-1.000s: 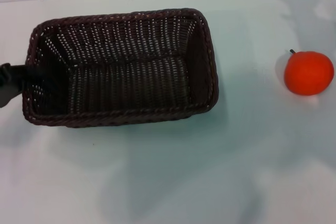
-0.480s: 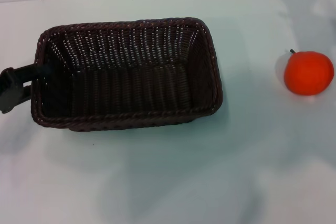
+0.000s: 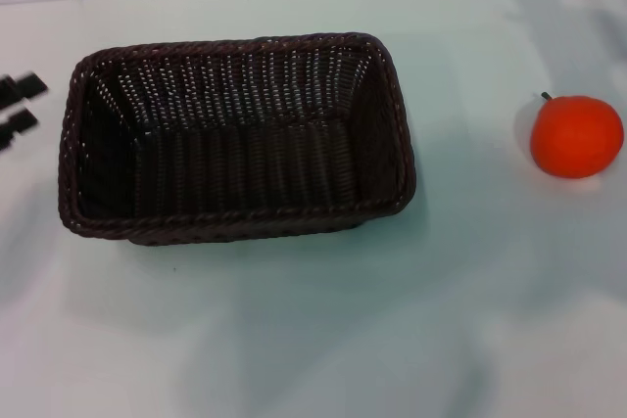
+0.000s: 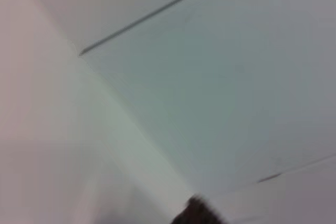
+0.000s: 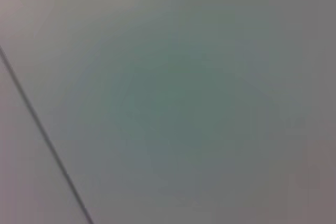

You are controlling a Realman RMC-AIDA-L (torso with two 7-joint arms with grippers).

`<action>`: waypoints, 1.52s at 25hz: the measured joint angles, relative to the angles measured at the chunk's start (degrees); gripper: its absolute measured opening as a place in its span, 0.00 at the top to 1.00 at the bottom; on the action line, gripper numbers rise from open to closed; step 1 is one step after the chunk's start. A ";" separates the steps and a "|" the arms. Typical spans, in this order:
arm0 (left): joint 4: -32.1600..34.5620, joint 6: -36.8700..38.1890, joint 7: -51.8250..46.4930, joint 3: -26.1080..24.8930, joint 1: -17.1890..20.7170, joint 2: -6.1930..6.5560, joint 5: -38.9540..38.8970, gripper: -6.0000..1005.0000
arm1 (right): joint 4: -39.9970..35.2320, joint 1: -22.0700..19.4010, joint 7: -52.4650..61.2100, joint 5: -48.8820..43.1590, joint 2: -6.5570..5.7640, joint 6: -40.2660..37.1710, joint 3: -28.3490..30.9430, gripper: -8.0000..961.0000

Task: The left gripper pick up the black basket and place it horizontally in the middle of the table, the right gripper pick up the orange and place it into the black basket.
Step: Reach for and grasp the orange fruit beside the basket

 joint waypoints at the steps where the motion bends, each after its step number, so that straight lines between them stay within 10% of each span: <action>1: -0.22 1.36 1.35 -1.27 -0.29 0.51 -1.73 0.38 | -1.79 -0.80 2.48 -0.17 -0.23 0.28 -2.08 0.23; 6: -0.87 4.12 7.43 -4.60 -0.73 1.31 -6.69 0.38 | -10.19 -3.38 19.37 -11.97 -4.48 0.56 -8.48 0.23; 11: -4.72 5.11 23.47 -7.56 -0.55 1.33 -16.51 0.38 | -23.53 -0.52 52.11 -52.02 -11.13 -2.60 -9.22 0.23; 24: -11.96 2.71 41.13 -7.32 -3.28 0.23 -21.21 0.27 | -33.17 10.92 64.71 -105.20 -10.48 -21.29 -8.34 0.24; 38: -15.43 0.78 42.07 -7.25 -3.92 0.42 -21.10 0.10 | -33.01 13.38 65.30 -112.97 -9.90 -22.65 -12.37 0.25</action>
